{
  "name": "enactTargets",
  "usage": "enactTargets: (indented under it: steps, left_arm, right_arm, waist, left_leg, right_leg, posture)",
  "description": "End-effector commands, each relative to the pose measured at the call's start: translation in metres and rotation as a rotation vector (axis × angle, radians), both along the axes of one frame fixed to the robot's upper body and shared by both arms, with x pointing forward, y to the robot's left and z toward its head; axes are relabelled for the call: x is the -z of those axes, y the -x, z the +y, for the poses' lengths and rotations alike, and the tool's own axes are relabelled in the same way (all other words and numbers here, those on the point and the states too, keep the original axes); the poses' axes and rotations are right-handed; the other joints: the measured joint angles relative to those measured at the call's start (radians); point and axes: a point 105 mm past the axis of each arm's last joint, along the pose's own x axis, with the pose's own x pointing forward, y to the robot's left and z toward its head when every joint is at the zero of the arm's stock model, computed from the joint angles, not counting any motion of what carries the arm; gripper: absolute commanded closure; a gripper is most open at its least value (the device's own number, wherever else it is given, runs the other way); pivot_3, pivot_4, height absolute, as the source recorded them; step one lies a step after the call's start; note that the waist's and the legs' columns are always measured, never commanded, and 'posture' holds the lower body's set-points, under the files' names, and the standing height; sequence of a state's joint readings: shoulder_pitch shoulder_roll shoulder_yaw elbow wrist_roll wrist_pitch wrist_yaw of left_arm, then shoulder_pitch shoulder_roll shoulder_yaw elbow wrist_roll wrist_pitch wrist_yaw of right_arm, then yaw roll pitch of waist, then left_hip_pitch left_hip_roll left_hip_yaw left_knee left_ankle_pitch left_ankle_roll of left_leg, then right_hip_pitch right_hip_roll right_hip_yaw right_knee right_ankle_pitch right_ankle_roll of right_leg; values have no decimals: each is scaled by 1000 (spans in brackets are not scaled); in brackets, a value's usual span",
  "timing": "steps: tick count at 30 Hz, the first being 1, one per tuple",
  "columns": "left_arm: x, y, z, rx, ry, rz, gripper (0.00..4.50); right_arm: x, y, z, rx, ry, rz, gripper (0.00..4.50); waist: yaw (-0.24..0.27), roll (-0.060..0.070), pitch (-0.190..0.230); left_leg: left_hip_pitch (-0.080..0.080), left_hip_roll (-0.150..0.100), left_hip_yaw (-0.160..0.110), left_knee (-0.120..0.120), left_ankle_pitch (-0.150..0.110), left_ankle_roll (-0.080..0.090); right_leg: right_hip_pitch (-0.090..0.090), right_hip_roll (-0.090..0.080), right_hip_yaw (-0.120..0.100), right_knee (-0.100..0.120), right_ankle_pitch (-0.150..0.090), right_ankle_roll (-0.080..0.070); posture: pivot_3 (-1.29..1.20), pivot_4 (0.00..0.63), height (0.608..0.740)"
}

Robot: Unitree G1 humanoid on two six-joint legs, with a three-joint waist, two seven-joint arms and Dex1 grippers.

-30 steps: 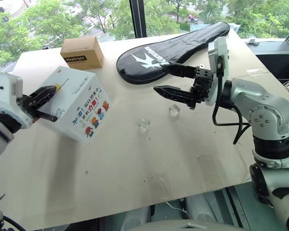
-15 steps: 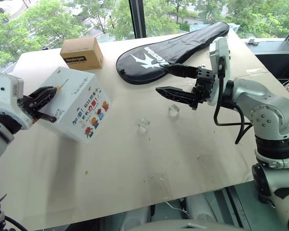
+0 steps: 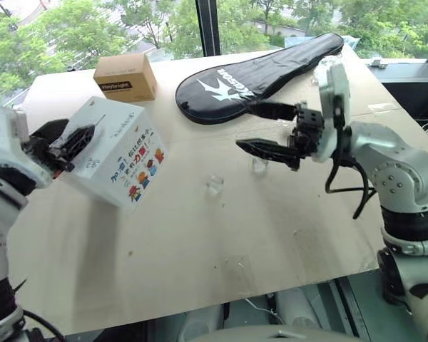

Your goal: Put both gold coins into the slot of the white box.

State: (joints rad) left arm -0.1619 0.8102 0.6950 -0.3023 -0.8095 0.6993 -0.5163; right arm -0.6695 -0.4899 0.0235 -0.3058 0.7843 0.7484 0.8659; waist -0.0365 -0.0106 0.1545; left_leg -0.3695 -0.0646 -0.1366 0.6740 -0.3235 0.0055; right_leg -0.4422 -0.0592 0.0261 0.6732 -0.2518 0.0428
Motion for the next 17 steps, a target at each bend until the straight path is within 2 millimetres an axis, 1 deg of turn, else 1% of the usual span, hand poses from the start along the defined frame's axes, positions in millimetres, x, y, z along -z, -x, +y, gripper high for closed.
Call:
enactTargets:
  steps: [1,2,4,5,6,7,9,11,12,13,15,17]
  left_arm:
    - [-20,29,-55,266,15,-82,1685]
    - [-12,39,-75,362,15,-49,1685]
    - [16,56,-108,478,-8,61,1685]
    - [32,62,-119,500,-2,117,1685]
    - [46,65,-126,487,-10,168,1685]
    - [63,66,-131,463,-16,226,1685]
    - [94,63,-130,369,-27,317,1685]
    - [114,64,-132,333,-51,345,1685]
    - [120,66,-134,329,-60,352,1685]
    - [126,66,-135,322,-55,347,1685]
    - [138,66,-133,292,-38,352,1685]
    - [148,65,-129,261,-56,357,1685]
  right_arm:
    - [5,1,-22,56,-4,-28,0]
    - [15,0,-31,85,3,-7,0]
    - [31,-1,-50,162,-22,3,0]
    - [40,0,-59,193,-23,7,0]
    - [52,1,-67,227,-3,22,0]
    - [67,3,-75,251,40,35,0]
    - [94,9,-87,286,115,51,0]
    - [111,13,-94,311,146,40,0]
    - [116,14,-95,317,152,34,0]
    - [125,14,-97,330,168,33,0]
    - [138,13,-100,355,178,47,0]
    - [146,11,-101,374,198,40,0]
  waist:
    - [-1,0,0]
    - [-2,0,0]
    - [-2,0,0]
    - [-2,0,0]
    - [-2,0,0]
    - [-1,0,0]
    - [0,0,0]
    - [1,1,0]
    - [1,1,0]
    - [1,1,1]
    - [2,2,1]
    - [3,2,1]
  left_leg:
    - [0,0,0,0,0,0]
    - [0,-1,0,0,0,0]
    - [0,-1,1,0,0,0]
    - [0,-1,2,0,0,0]
    - [1,-1,2,0,0,0]
    - [2,-1,3,-3,0,0]
    - [4,0,3,-3,0,0]
    - [11,0,7,-3,0,0]
    - [14,1,7,-3,0,0]
    - [21,1,9,-4,0,0]
    - [30,2,10,-5,-1,2]
    - [33,4,10,-5,-3,5]
  right_leg:
    - [0,-1,0,0,0,0]
    - [0,-2,0,-1,0,0]
    - [0,-3,0,-2,0,0]
    - [1,-3,0,-2,0,0]
    - [1,-2,0,-2,0,0]
    - [1,-2,1,-2,0,0]
    - [1,-1,2,0,0,0]
    - [5,0,5,4,0,0]
    - [8,1,6,4,0,0]
    - [15,2,7,3,0,0]
    - [26,4,8,-1,0,0]
    - [30,5,7,-5,0,0]
  posture:
    - [0,150,740]
    - [0,150,740]
    - [0,150,740]
    - [0,150,740]
    - [0,150,740]
    - [0,150,740]
    - [0,150,740]
    - [0,150,740]
    - [0,150,740]
    - [0,150,740]
    - [0,150,740]
    - [0,150,740]
